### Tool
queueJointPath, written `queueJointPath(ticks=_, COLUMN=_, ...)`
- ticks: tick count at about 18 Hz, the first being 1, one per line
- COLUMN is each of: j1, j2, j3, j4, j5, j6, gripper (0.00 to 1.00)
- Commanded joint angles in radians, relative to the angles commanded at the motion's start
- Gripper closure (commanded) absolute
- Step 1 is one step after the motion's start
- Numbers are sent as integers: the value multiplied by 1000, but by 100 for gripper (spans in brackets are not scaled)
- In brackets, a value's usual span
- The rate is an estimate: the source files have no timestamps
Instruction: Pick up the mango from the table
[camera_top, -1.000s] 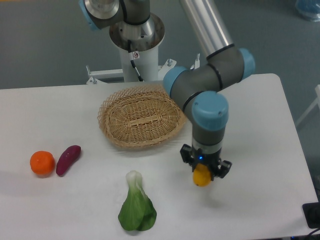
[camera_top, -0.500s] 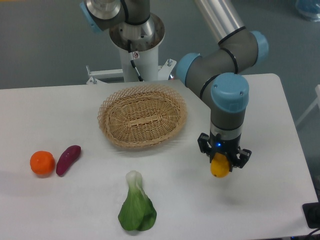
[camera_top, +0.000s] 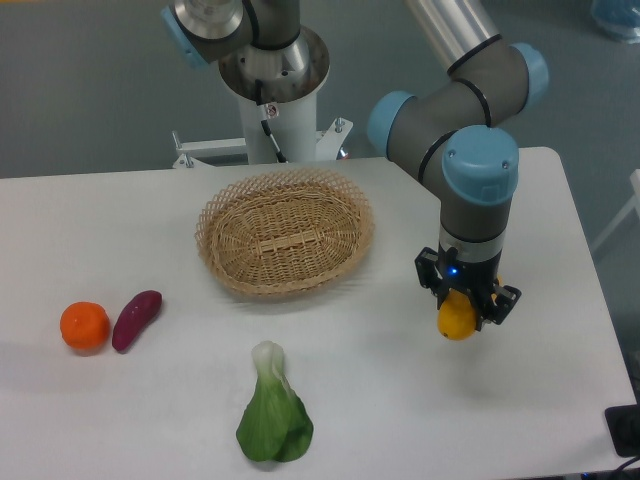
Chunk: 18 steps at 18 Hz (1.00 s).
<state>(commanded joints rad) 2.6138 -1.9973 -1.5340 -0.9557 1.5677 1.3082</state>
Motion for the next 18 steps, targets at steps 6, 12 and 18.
queueJointPath(ticks=6, j1=15, j2=0, j3=0, j4=-14, j5=5, j6=25, gripper=37)
queueJointPath(ticks=12, j1=23, j2=0, j3=-2, j4=-31, j5=25, j6=49, gripper=37)
queueJointPath(ticks=18, j1=28, j2=3, j3=-20, j4=-29, j5=26, j6=63, gripper=36)
